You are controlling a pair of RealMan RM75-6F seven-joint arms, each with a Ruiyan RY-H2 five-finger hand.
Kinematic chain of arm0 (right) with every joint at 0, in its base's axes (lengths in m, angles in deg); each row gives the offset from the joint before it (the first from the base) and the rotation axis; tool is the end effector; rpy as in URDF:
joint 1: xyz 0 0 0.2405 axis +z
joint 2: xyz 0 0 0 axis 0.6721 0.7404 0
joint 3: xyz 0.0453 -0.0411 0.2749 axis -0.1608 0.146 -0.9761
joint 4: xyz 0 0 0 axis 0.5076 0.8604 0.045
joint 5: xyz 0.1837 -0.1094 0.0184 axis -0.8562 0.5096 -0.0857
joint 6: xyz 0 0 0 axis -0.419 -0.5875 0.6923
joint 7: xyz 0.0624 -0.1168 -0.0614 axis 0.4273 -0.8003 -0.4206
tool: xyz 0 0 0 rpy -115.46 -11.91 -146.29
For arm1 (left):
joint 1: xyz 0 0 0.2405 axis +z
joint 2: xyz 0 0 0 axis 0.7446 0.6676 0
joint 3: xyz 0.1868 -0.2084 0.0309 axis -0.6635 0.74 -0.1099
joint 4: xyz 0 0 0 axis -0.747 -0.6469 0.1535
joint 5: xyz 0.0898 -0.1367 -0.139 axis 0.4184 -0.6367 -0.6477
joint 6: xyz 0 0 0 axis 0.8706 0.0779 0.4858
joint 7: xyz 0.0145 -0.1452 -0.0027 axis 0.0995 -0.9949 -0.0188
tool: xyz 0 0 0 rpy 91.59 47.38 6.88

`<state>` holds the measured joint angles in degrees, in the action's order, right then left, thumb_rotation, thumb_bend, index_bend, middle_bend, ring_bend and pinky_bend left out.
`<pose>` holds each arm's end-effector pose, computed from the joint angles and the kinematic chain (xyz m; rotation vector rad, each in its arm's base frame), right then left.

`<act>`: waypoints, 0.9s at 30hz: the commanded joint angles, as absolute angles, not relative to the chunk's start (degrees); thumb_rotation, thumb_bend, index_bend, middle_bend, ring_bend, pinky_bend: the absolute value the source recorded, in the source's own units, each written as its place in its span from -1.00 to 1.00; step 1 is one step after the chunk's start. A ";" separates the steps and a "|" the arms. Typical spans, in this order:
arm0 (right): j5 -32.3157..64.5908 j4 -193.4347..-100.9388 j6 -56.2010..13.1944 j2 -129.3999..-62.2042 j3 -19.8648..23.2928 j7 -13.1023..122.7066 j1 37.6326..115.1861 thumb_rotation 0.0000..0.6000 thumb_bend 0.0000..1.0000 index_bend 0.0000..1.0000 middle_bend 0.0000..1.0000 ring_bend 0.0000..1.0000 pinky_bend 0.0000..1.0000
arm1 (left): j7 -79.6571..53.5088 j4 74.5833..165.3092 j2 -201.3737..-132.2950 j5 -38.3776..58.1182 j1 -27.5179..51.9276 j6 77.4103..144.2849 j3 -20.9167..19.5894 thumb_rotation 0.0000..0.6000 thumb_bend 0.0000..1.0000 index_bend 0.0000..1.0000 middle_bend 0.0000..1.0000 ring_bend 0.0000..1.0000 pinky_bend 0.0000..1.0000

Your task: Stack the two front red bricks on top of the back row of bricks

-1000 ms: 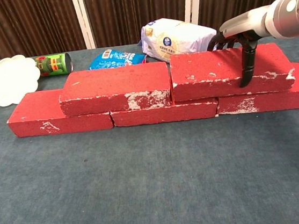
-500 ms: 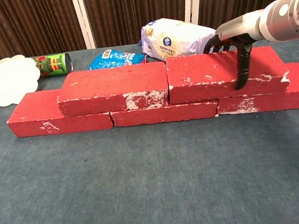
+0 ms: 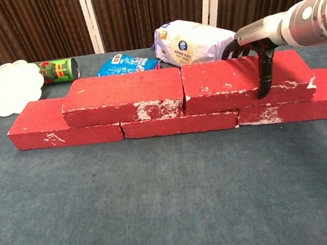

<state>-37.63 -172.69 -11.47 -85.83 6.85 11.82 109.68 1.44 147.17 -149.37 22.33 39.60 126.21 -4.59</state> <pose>-0.1182 -0.4060 0.0397 1.7914 -1.0935 0.4541 -0.3247 0.2059 0.1434 -1.3573 -0.9557 -0.7264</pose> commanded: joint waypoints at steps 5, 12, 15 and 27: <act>-38.15 -172.59 -11.53 -85.89 6.79 11.70 109.85 1.00 -0.65 -0.48 -0.50 -0.62 -1.00 | 1.37 147.26 -149.28 22.22 39.60 126.14 -4.59 1.00 -0.54 -1.00 -1.00 -1.00 -0.88; -38.32 -172.55 -11.84 -86.00 6.60 11.57 110.02 1.00 -0.65 -0.49 -0.59 -0.73 -1.00 | 1.41 147.27 -149.28 22.08 39.56 126.05 -4.58 1.00 -0.54 -1.00 -1.00 -1.00 -0.88; -38.40 -172.44 -11.86 -86.12 6.56 11.53 110.05 1.00 -0.65 -0.50 -0.60 -0.75 -1.00 | 1.40 147.29 -149.27 22.05 39.57 126.07 -4.56 1.00 -0.54 -1.00 -1.00 -1.00 -0.88; -38.35 -172.43 -12.25 -86.45 6.32 11.37 110.18 1.00 -0.74 -0.51 -0.64 -0.80 -1.00 | 1.31 147.34 -149.21 21.89 39.53 125.93 -4.56 1.00 -0.54 -1.00 -1.00 -1.00 -0.88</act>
<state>-38.36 -172.42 -12.25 -86.45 6.32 11.38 110.18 1.31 147.34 -149.21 21.89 39.53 125.93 -4.56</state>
